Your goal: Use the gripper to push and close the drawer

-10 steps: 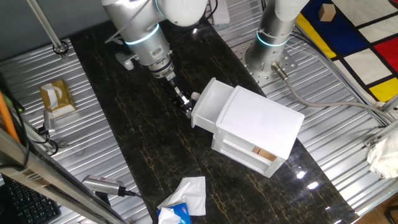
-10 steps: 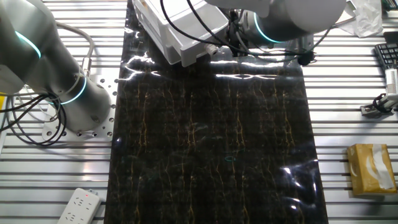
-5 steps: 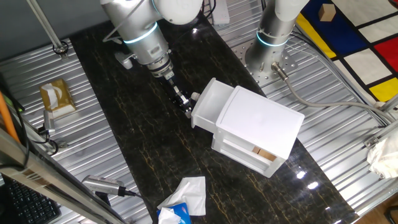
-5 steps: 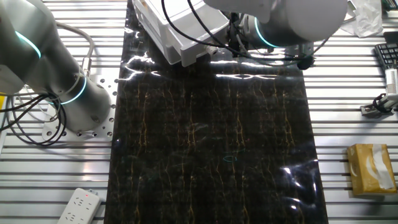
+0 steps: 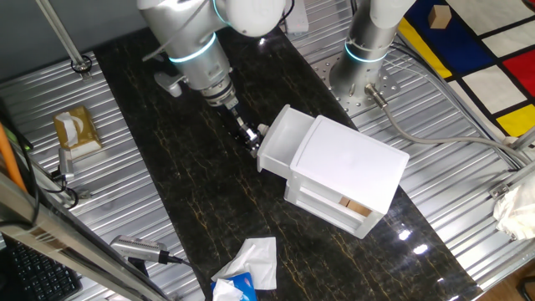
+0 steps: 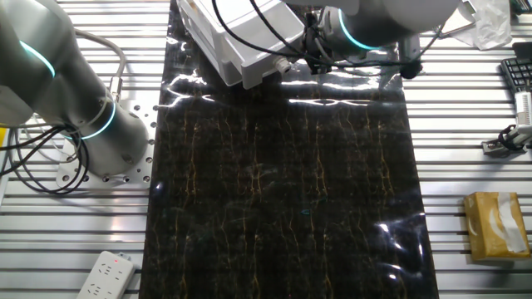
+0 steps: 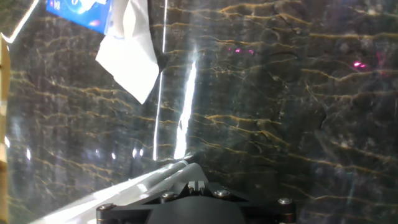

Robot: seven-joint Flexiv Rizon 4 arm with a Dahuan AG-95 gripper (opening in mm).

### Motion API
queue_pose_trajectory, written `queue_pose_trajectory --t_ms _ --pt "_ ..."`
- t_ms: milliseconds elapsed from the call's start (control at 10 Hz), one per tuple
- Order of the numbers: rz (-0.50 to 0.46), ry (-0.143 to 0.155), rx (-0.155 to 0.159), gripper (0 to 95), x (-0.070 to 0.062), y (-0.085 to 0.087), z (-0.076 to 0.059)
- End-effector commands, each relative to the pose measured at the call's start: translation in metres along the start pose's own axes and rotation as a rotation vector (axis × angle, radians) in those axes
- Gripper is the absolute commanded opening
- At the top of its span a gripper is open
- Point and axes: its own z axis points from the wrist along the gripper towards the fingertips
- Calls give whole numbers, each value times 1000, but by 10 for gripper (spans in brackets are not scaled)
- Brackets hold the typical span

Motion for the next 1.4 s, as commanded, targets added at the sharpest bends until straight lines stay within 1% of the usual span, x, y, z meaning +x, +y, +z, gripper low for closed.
queue_pose_trajectory --t_ms 100,200,400,500,600,800,1000,1200,1400 --pt "-45 19 20 0 0 0 0" --pt "-52 20 20 0 0 0 0" --pt "-69 31 27 0 0 0 0" --pt "-95 47 48 0 0 0 0" --pt "-111 57 81 0 0 0 0" --pt "-122 62 104 0 0 0 0" --pt "-128 69 133 0 0 0 0" --pt "-130 72 142 0 0 0 0" --pt "-140 72 139 0 0 0 0"
